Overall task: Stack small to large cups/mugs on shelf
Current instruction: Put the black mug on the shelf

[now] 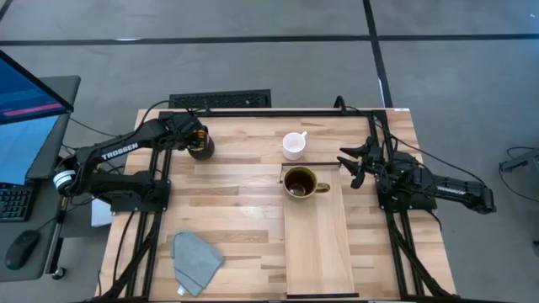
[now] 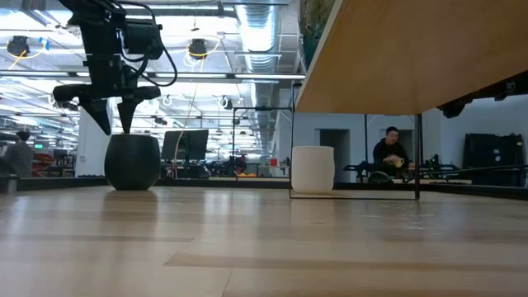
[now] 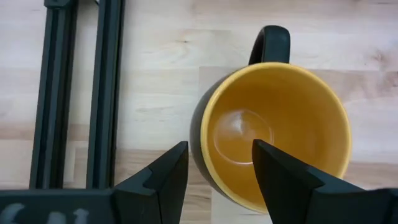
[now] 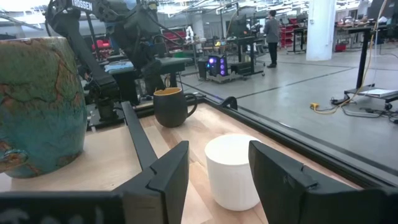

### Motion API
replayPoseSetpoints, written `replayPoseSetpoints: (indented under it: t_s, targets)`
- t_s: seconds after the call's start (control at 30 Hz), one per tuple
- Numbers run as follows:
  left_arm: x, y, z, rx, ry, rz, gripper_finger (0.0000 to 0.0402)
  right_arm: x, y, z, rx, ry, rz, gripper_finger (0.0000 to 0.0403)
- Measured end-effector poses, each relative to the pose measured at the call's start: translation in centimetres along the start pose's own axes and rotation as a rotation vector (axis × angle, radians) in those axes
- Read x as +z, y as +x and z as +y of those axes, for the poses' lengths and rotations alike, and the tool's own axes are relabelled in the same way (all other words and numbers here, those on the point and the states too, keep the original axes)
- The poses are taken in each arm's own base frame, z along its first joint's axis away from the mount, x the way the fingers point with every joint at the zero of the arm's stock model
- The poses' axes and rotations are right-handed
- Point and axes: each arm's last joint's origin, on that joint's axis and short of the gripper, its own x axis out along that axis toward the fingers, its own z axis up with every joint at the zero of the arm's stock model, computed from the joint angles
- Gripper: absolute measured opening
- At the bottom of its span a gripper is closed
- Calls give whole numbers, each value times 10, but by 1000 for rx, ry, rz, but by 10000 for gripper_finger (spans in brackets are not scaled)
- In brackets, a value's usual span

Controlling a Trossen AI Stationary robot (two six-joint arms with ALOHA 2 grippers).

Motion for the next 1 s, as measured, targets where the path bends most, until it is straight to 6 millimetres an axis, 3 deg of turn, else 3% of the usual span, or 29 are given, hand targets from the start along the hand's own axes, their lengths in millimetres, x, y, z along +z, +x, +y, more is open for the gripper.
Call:
replayPoseSetpoints:
  t_s: [0.43,1.0]
  targets:
    - [-7,4,2,-16,-22,82,169,0,0,0,0,0,0,189]
    - [-9,12,2,-23,22,53,162,0,0,0,0,8,0,189]
